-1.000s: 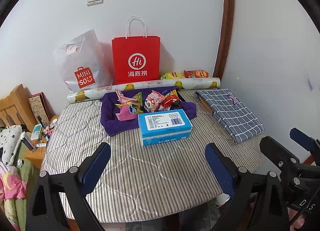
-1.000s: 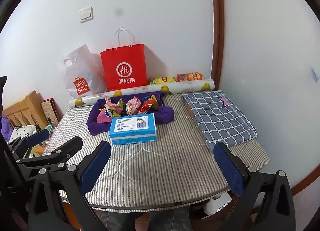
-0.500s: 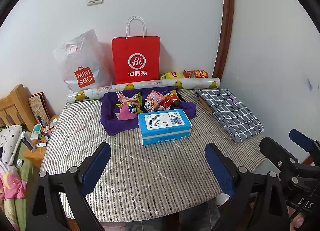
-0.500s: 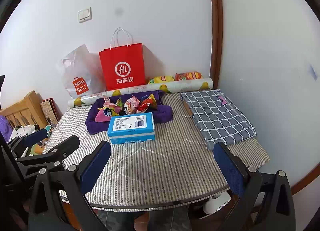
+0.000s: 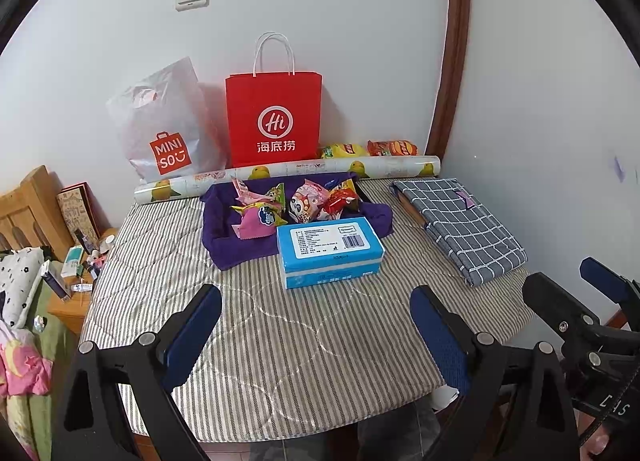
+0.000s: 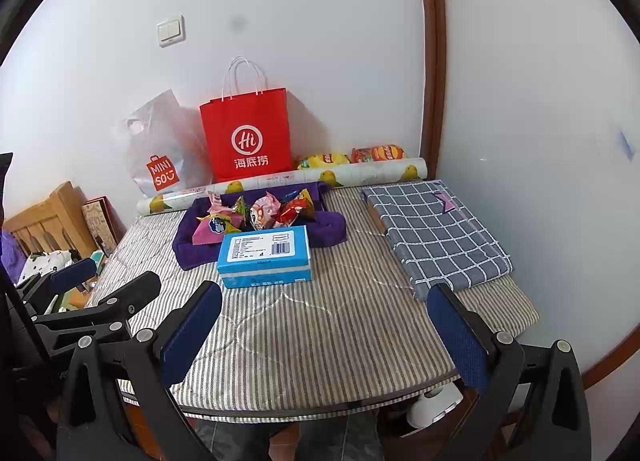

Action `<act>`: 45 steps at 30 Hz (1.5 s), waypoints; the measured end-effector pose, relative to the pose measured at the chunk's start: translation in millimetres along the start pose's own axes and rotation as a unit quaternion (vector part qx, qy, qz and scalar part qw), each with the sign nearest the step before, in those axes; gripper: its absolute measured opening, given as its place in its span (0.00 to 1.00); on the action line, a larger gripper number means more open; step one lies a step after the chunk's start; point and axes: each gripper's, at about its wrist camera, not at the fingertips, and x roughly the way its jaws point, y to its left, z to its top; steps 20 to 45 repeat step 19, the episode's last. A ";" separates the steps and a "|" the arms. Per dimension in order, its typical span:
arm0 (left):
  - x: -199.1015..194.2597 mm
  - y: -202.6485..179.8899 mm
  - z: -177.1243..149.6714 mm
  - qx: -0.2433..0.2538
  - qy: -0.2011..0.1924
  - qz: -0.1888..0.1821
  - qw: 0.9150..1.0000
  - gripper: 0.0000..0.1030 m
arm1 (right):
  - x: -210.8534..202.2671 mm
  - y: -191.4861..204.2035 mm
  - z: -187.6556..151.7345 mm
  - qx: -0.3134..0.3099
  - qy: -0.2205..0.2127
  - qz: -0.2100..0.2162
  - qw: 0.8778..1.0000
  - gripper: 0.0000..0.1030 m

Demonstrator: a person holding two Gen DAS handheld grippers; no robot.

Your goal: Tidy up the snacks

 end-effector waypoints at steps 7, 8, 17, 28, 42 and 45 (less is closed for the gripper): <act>0.3 2.2 0.2 -0.003 -0.001 -0.001 1.000 0.93 | -1.8 1.3 0.3 -0.002 -0.002 0.001 1.000 0.98; 0.8 2.4 0.5 -0.004 0.000 -0.001 1.000 0.93 | -2.1 1.4 0.3 -0.002 -0.003 0.001 1.000 0.98; 1.7 3.5 -0.5 -0.006 -0.001 0.000 1.000 0.93 | -5.5 7.1 0.0 -0.008 -0.007 0.004 1.000 0.98; 2.4 3.0 -1.2 -0.001 -0.002 -0.002 1.000 0.93 | -6.4 8.8 -0.7 -0.010 -0.008 0.006 1.000 0.98; 2.4 3.0 -1.2 -0.001 -0.002 -0.002 1.000 0.93 | -6.4 8.8 -0.7 -0.010 -0.008 0.006 1.000 0.98; 2.4 3.0 -1.2 -0.001 -0.002 -0.002 1.000 0.93 | -6.4 8.8 -0.7 -0.010 -0.008 0.006 1.000 0.98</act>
